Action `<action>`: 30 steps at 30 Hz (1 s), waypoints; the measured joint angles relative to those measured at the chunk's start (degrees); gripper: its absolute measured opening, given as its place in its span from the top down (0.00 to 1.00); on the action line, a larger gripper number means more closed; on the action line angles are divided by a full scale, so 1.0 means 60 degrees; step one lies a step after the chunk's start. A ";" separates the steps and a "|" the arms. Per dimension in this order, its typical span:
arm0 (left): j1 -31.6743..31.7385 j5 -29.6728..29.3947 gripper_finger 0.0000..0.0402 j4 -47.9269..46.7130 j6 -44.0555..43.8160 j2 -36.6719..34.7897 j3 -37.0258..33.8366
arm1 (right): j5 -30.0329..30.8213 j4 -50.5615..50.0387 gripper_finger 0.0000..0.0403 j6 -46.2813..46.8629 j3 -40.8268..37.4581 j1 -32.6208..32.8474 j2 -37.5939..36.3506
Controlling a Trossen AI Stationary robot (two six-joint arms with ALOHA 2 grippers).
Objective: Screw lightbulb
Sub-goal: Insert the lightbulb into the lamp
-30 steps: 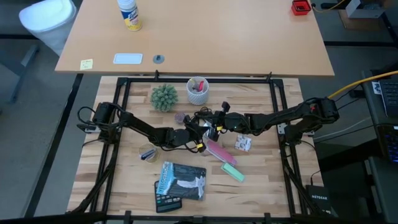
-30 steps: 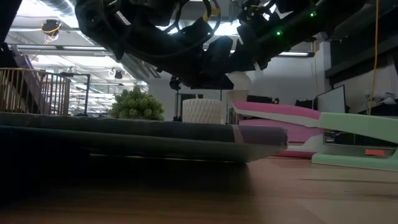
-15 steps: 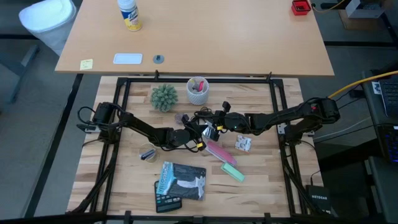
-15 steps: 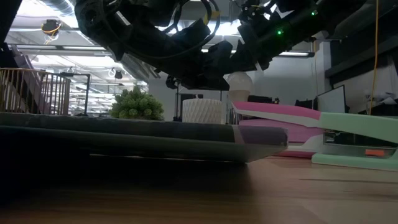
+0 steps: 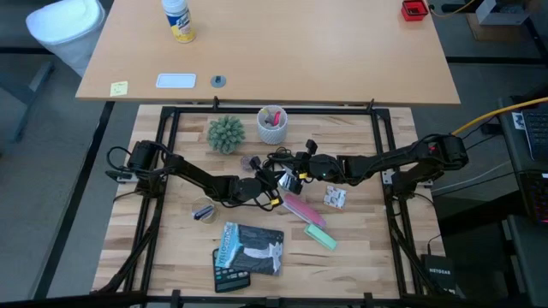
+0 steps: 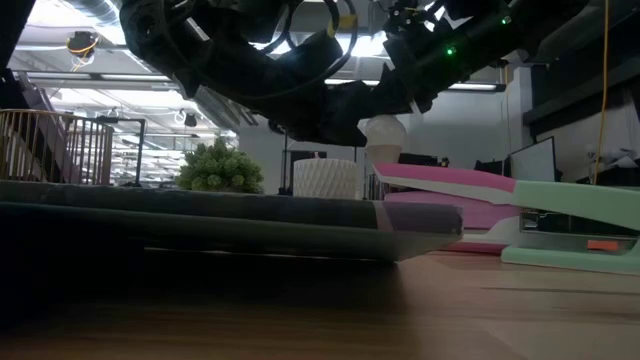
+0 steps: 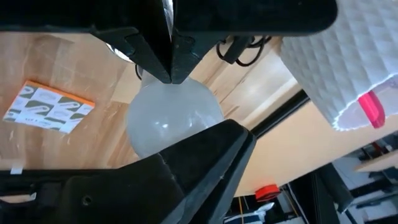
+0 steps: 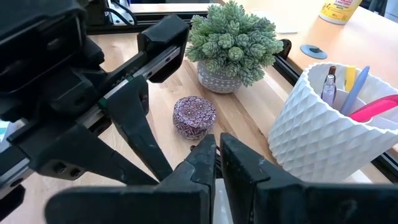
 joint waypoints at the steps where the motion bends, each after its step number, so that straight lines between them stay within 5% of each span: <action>1: 0.0004 0.0002 1.00 0.0000 0.0102 0.0000 0.0000 | -0.0013 0.0000 0.93 -0.0003 0.0000 0.0000 0.0000; 14: 0.0022 -0.0226 1.00 0.0004 0.1711 0.0000 0.0000 | -0.0062 -0.0108 0.93 -0.0069 0.0004 0.0007 0.0000; 30: 0.0462 -0.0354 1.00 -0.0078 0.1721 0.0000 0.0000 | -0.0386 -0.0055 0.93 -0.0073 0.0007 0.0007 0.0000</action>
